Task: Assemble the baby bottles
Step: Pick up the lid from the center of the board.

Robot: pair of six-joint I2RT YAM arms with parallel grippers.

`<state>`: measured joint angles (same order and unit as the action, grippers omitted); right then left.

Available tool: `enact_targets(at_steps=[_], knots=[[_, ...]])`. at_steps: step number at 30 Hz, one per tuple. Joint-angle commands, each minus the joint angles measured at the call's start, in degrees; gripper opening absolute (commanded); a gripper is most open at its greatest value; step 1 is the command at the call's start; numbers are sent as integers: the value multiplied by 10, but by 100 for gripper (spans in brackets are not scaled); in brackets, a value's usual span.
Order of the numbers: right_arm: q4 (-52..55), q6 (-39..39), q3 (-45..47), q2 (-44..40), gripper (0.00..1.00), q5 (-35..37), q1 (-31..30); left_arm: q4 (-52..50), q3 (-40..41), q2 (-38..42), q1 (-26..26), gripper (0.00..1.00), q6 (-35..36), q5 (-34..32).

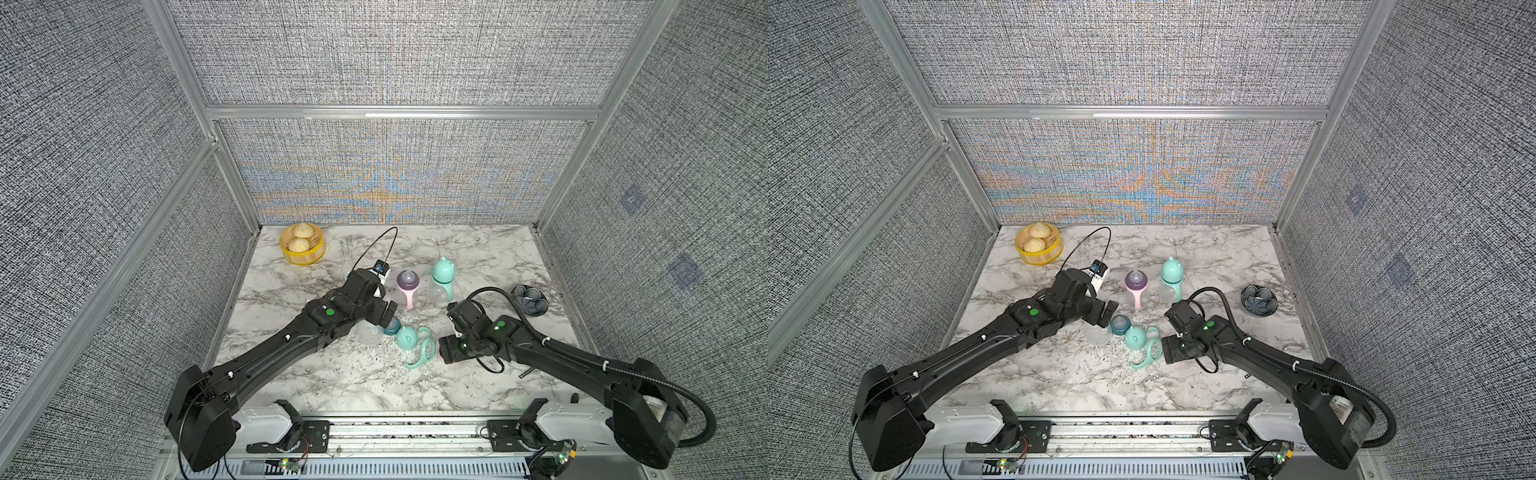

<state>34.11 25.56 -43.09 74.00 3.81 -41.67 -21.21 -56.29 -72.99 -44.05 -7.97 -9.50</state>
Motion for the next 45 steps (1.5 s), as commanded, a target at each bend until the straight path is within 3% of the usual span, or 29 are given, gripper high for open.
enact_targets(at_steps=[1,7,18,28,37,45], knots=[[-24,-3,0,18,84,24,-5,32,10,4,13,100,-12,0],[-55,-3,3,58,82,33,-10,64,32,5,43,100,-33,42],[-82,-3,2,110,77,50,-13,64,43,5,52,100,-33,49],[-45,-7,-16,83,71,61,-14,67,44,7,59,100,-34,53],[47,-49,-126,50,70,56,-12,71,52,12,77,100,-46,58],[88,-103,-268,84,69,37,7,74,61,9,91,100,-52,61]])
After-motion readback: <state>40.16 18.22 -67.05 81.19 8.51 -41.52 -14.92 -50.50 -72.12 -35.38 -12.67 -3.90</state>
